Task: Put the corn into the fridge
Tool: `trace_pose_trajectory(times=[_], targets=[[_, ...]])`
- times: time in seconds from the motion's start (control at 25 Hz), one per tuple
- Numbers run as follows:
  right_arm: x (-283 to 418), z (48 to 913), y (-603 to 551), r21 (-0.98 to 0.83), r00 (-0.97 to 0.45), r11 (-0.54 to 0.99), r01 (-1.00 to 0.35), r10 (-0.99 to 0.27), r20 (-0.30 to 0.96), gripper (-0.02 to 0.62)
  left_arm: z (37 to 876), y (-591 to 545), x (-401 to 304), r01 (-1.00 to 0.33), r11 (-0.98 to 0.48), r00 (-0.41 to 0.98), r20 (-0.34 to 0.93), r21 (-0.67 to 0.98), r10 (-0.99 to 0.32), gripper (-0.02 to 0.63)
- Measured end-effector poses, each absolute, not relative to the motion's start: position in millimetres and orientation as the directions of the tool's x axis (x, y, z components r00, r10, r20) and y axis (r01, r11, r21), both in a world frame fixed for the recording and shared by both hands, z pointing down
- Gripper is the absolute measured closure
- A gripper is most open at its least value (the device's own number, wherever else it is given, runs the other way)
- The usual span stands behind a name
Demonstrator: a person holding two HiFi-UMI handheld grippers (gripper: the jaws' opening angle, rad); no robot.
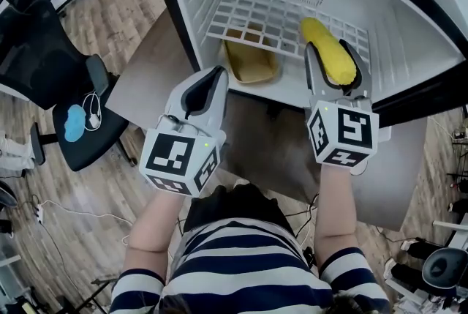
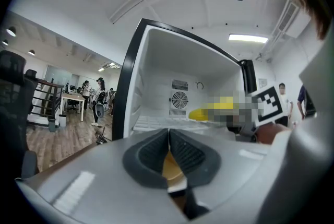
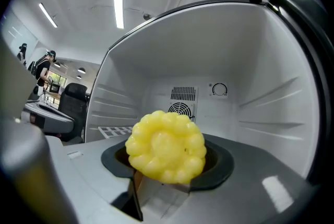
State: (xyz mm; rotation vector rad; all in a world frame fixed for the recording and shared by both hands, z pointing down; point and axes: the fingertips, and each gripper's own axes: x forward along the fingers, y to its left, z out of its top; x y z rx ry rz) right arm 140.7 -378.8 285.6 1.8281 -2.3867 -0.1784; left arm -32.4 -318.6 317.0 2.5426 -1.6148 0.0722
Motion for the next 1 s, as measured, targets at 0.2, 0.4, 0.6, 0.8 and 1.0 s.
trace_pose_trajectory(times=[0.2,0.4,0.6,0.8,1.0], targets=[[145.3,291.2,-385.2,0.189,-0.224,0.228,-0.955,-0.974,0.042,0.344,319.6,-322.0,-33.1,-0.904,-0.419,0.426,0.110,0.085,-0.898,0.606],[148.6,298.7,-390.1,0.210,-0.201,0.210,-0.955,-0.977,0.066,0.344,319.0,-323.5,-30.5,-0.901,-0.424,0.432,0.111,0.087,-0.895,0.606],[148.4,302.6,-390.2,0.244,-0.191,0.209,-0.947,-0.977,0.093,0.344,317.7,-324.1,-31.1,-0.900,-0.427,0.434,0.110,0.086,-0.894,0.606],[155.0,313.1,-389.7,0.256,-0.171,0.208,-0.944,-0.973,0.156,0.344,317.8,-323.9,-30.2,-0.900,-0.427,0.435,0.112,0.088,-0.894,0.606],[159.4,315.3,-392.6,0.288,-0.146,0.195,-0.938,-0.972,0.184,0.344,317.0,-322.8,-30.6,-0.900,-0.427,0.435,0.114,0.085,-0.893,0.606]])
